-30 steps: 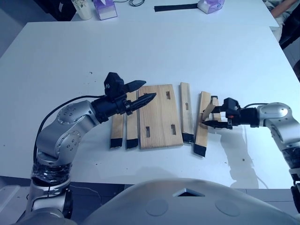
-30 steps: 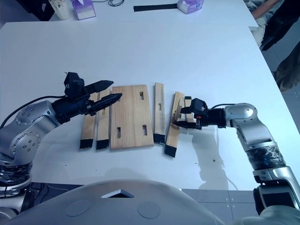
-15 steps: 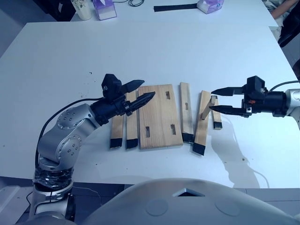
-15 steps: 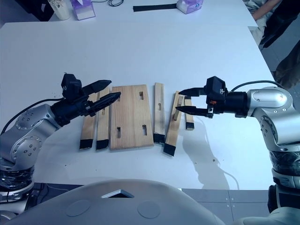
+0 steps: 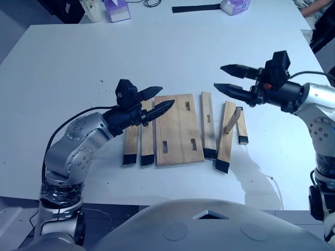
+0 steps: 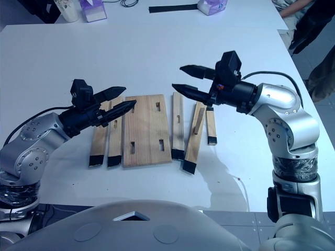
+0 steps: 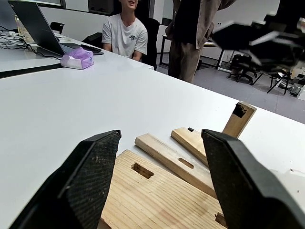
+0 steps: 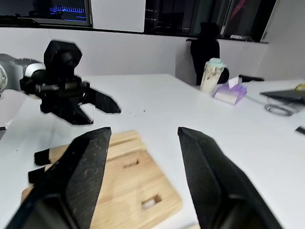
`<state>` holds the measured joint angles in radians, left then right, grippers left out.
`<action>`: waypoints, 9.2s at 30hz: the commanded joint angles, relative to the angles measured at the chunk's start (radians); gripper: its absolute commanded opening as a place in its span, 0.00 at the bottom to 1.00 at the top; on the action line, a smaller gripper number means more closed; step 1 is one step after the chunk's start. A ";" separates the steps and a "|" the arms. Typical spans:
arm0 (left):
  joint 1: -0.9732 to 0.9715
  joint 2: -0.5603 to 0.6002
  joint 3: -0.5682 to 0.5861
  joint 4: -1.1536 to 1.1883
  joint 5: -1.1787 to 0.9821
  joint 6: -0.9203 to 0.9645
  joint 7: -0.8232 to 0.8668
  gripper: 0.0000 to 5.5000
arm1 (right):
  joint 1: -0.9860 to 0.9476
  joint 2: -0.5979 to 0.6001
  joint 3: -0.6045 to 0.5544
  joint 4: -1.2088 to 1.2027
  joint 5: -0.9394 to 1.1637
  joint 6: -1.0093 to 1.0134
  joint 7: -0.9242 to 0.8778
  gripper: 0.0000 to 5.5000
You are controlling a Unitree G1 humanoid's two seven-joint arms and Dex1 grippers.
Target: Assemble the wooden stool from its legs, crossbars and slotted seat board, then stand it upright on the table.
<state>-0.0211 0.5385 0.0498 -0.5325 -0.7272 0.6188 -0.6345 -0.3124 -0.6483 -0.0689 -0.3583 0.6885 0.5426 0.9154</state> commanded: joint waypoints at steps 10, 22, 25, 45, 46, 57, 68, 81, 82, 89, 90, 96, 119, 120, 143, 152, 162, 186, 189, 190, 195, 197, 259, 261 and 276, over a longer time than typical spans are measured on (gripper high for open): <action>-0.009 0.009 -0.011 0.014 0.010 0.008 -0.007 0.57 | 0.141 0.004 0.142 0.110 -0.101 -0.030 0.070 0.47; -0.004 -0.003 -0.002 0.026 0.015 -0.003 0.004 0.57 | 0.013 0.090 -0.022 -0.034 0.180 0.088 -0.087 0.47; 0.019 -0.009 0.006 0.009 0.014 -0.004 0.018 0.57 | 0.026 0.051 -0.063 -0.189 0.428 0.222 -0.144 0.47; 0.023 -0.007 0.004 0.010 0.015 0.004 0.014 0.57 | 0.475 -0.261 0.415 0.063 -0.393 -0.308 0.290 0.47; 0.024 -0.009 0.004 0.007 0.014 0.005 0.016 0.57 | 0.478 -0.267 0.417 0.074 -0.409 -0.323 0.296 0.47; 0.081 -0.027 0.008 -0.028 0.024 -0.007 0.045 0.57 | 0.513 -0.377 0.296 0.055 -0.357 -0.331 0.373 0.47; 0.263 -0.054 0.078 -0.152 0.027 -0.043 0.127 0.57 | 0.914 -0.253 -0.209 -0.378 -0.178 -0.041 0.002 0.59; 0.283 -0.058 0.088 -0.171 0.030 -0.047 0.166 0.57 | 0.928 0.082 -0.082 -0.505 -0.236 0.262 -0.514 0.68; 0.283 -0.057 0.085 -0.169 0.031 -0.047 0.164 0.57 | 0.932 0.092 -0.068 -0.510 -0.238 0.268 -0.524 0.68; 0.278 -0.049 0.088 -0.164 0.027 -0.045 0.159 0.57 | 0.947 0.109 -0.053 -0.498 -0.239 0.282 -0.543 0.68; 0.277 -0.048 0.087 -0.163 0.027 -0.043 0.159 0.57 | 0.949 0.109 -0.048 -0.490 -0.245 0.280 -0.544 0.68; 0.263 -0.045 0.076 -0.158 0.026 -0.035 0.154 0.57 | 0.996 0.134 0.005 -0.432 -0.295 0.236 -0.555 0.68; 0.247 -0.044 0.063 -0.143 0.028 -0.042 0.159 0.57 | 0.909 0.228 -0.022 -0.368 -0.309 0.119 -0.587 0.38; 0.248 -0.046 0.064 -0.143 0.028 -0.044 0.161 0.57 | 0.882 0.235 -0.039 -0.377 -0.298 0.119 -0.592 0.38; -0.002 -0.009 0.145 -0.063 -0.359 0.120 0.232 0.93 | 0.284 0.113 -0.150 -0.184 0.123 0.111 -0.365 0.38; -0.030 -0.095 0.058 -0.094 -0.434 0.135 0.308 0.98 | 0.042 0.219 -0.116 0.008 -0.020 0.009 -0.507 0.38; -0.246 -0.459 -0.087 0.071 -0.660 0.110 0.613 0.98 | -0.230 0.395 -0.025 0.158 -0.128 -0.079 -0.592 0.38; -0.368 -0.742 -0.033 0.241 -0.765 -0.112 0.681 0.98 | -0.408 0.607 -0.066 0.094 0.036 -0.048 -0.719 0.38; -0.371 -0.741 -0.031 0.251 -0.760 -0.120 0.673 0.98 | -0.414 0.618 -0.071 0.089 0.056 -0.044 -0.737 0.38; -0.372 -0.740 -0.028 0.258 -0.757 -0.124 0.670 0.98 | -0.415 0.624 -0.072 0.083 0.067 -0.039 -0.746 0.38; -0.388 -0.741 0.006 0.296 -0.757 -0.153 0.661 0.98 | -0.410 0.652 -0.083 0.053 0.127 -0.017 -0.800 0.38; -0.404 -0.741 0.030 0.306 -0.767 -0.167 0.658 0.98 | -0.401 0.659 -0.088 0.045 0.141 -0.014 -0.817 0.38; -0.480 -0.585 0.191 0.292 -0.768 -0.090 0.605 0.87 | -0.047 0.734 -0.071 -0.018 0.557 0.086 -0.994 0.38; -0.477 -0.579 0.191 0.288 -0.772 -0.083 0.601 0.86 | -0.043 0.734 -0.079 -0.008 0.573 0.081 -0.998 0.38; -0.539 -0.522 0.271 0.346 -0.780 -0.103 0.595 0.86 | -0.001 0.715 -0.114 0.038 0.610 0.072 -0.997 0.38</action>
<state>-0.5087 -0.0066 0.2517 -0.1767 -1.4591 0.5560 -0.0117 -0.3654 0.0930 -0.1044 -0.3509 1.3173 0.6593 -0.0388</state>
